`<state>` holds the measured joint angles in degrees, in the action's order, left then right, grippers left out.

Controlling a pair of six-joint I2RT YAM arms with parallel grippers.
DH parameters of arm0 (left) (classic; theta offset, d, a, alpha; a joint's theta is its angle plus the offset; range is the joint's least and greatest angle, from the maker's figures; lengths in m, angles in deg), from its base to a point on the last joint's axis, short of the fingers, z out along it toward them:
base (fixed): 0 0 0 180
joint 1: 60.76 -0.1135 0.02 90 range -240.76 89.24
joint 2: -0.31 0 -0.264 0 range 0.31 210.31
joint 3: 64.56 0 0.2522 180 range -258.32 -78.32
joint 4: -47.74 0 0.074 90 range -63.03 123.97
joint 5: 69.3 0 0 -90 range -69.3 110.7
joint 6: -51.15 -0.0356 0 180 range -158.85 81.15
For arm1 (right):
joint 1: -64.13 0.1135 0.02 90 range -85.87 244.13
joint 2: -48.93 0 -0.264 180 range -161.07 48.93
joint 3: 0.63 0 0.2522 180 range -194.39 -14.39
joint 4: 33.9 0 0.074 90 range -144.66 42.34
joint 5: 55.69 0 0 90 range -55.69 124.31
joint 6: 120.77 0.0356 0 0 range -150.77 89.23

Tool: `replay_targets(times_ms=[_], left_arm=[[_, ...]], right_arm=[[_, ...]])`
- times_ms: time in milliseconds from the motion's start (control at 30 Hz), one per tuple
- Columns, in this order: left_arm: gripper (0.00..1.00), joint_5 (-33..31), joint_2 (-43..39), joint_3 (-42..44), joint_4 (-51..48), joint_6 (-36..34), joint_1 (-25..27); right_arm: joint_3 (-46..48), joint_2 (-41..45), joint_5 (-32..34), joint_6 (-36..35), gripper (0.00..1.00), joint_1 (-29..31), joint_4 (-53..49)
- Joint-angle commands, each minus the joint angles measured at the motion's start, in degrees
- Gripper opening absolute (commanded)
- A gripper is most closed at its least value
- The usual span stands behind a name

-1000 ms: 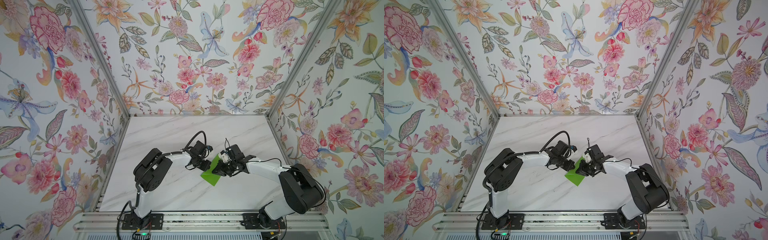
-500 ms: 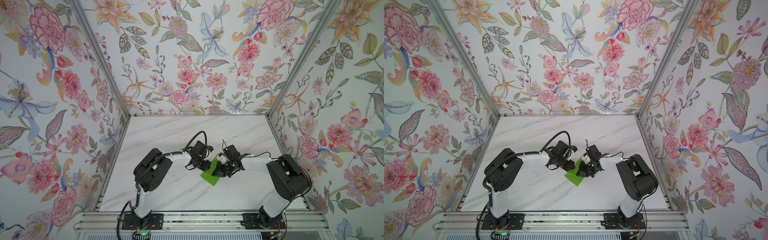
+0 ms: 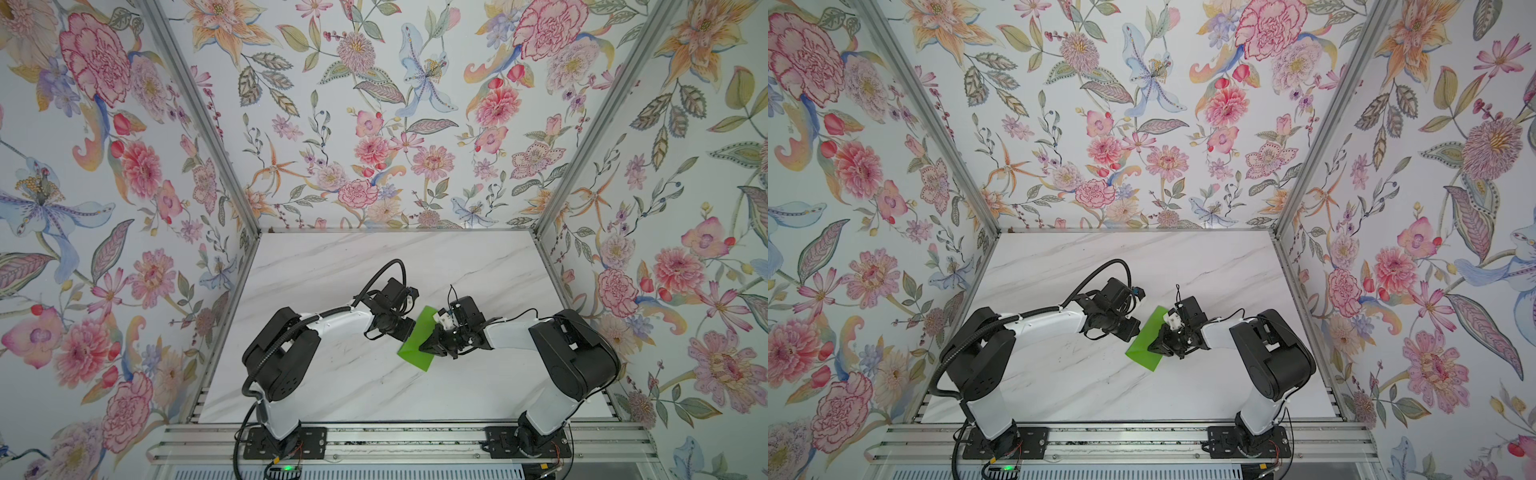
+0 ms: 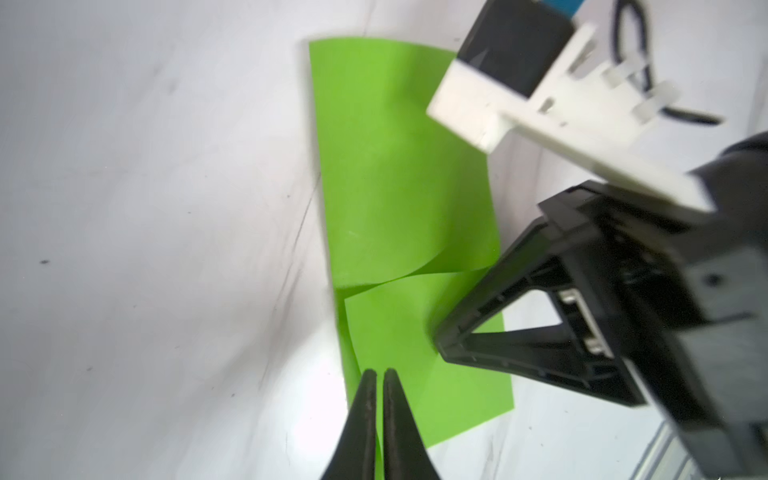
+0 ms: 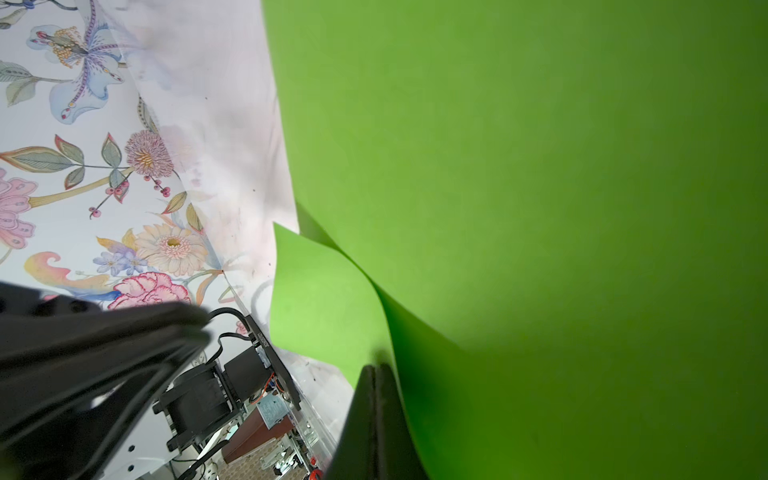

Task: Fold a paper plane with a square sheet of paper (fold left side to right side)

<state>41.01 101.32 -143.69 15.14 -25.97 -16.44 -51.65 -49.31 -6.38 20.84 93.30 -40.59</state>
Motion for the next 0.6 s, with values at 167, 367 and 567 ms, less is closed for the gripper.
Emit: replay_targets(times_ms=[167,367,567], left_arm=[[0.11,-0.32,-3.45,6.67,4.78,13.73,3.39],[0.1,-2.36,-0.1,8.23,8.28,18.56,4.84],[0.09,-3.82,1.63,8.76,9.75,18.68,4.96]], right_arm=[[4.17,-2.71,6.49,8.36,0.04,1.94,2.51],[3.25,-2.95,7.2,7.7,0.04,3.77,1.25],[2.72,-2.58,7.5,6.79,0.03,4.1,-0.4]])
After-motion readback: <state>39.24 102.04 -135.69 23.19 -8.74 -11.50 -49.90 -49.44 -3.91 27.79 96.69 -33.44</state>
